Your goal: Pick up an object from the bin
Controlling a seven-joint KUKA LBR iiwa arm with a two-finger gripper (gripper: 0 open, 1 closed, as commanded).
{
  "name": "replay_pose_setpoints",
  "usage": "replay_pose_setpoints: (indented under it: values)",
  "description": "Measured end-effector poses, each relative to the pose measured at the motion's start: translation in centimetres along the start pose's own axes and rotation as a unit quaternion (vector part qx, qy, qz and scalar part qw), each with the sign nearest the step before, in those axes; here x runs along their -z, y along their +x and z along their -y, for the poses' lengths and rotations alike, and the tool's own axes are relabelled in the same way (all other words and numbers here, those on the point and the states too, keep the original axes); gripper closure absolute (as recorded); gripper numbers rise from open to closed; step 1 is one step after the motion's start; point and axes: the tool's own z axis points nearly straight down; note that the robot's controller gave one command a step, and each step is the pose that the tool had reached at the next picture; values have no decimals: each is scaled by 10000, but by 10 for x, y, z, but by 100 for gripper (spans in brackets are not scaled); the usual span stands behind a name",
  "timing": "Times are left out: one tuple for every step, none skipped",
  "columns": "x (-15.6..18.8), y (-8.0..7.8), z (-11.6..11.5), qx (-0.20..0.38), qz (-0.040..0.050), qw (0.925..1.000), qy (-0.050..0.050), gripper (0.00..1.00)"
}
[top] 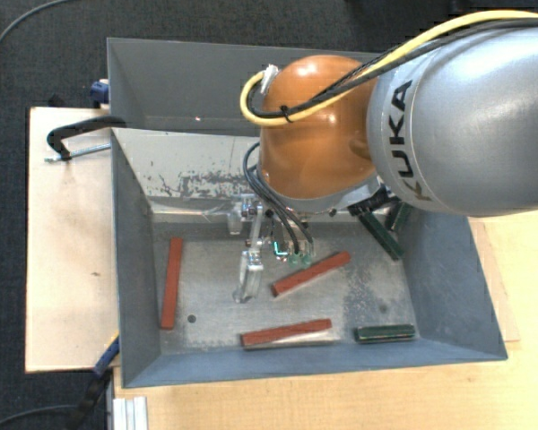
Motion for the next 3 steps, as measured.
replay_pose_setpoints:
  values:
    - [-159,-44,-54,2436,29,9699,1,0]
    - [-126,-50,-63,4263,66,9046,3,0]
    - [-103,-71,-66,5459,68,8378,10,0]
